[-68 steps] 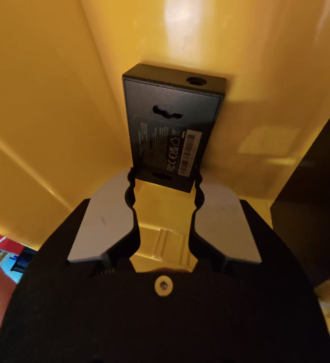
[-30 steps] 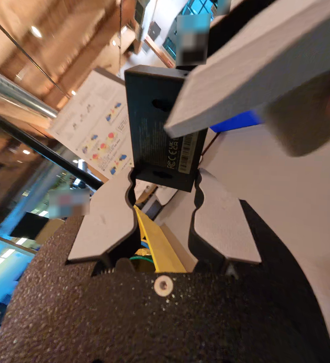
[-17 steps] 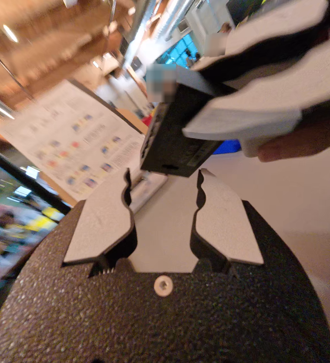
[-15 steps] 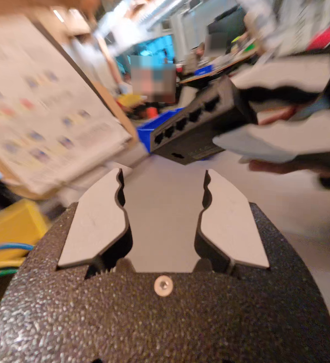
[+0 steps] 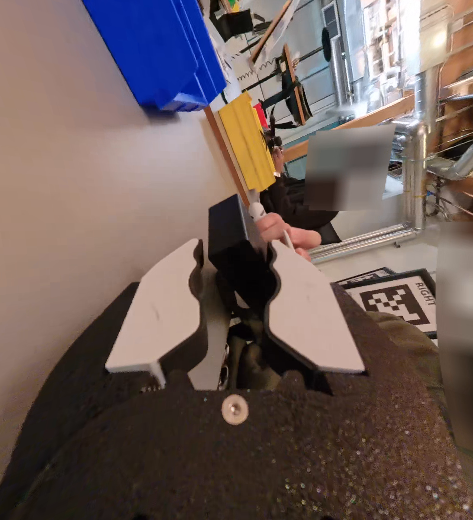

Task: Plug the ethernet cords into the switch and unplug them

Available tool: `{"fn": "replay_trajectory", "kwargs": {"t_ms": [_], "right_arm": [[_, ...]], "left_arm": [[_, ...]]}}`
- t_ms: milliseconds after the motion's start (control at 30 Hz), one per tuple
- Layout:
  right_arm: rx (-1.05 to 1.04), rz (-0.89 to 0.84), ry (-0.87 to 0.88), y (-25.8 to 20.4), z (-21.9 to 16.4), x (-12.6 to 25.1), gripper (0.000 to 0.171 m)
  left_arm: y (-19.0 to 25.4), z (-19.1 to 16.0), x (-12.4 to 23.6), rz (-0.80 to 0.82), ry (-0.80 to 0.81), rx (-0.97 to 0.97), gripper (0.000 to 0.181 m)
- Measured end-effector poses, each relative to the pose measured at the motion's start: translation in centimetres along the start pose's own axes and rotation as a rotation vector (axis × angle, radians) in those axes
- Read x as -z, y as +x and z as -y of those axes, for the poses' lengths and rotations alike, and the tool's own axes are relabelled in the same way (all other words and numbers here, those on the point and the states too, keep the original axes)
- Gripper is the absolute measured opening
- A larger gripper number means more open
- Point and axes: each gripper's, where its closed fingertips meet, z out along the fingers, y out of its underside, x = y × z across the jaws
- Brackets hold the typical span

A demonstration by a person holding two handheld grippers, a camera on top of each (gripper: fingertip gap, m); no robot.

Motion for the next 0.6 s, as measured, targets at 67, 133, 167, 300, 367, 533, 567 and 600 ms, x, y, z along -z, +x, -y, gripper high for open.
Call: {"fn": "replay_trajectory", "kwargs": {"t_ms": [67, 133, 167, 300, 367, 533, 567, 600], "right_arm": [[-0.027, -0.005, -0.009, -0.1, -0.3, -0.2, 0.027], [-0.096, 0.004, -0.048, -0.7, -1.4, -0.4, 0.028], [-0.172, 0.014, -0.053, -1.1, -2.0, -0.5, 0.03], [-0.851, -0.044, -0.102, -0.7, -4.7, -0.9, 0.072], [-1.217, -0.116, -0.21, -0.8, -7.2, -1.2, 0.098], [-1.499, -0.155, -0.117, -0.6, -6.9, -1.6, 0.098], [-1.508, -0.199, -0.098, -0.1, -6.9, -1.4, 0.094], [-1.51, -0.228, -0.1, 0.2, -7.0, -1.3, 0.088]], "left_arm": [[0.1, 0.7, -0.3, -0.03, 0.042, -0.02, 0.036], [-0.3, 1.5, -0.6, -0.017, 0.111, -0.036, 0.035], [-0.4, 2.0, -0.7, -0.008, 0.147, -0.047, 0.034], [-0.7, 4.8, -0.4, 0.019, 0.353, -0.038, 0.028], [-0.4, 6.1, 0.1, 0.009, 0.437, -0.023, 0.027], [-0.9, 7.2, 0.2, 0.057, 0.538, 0.002, 0.028], [-1.1, 7.1, 0.0, 0.062, 0.545, 0.007, 0.028], [-1.2, 7.0, -0.3, 0.057, 0.543, 0.022, 0.028]]}}
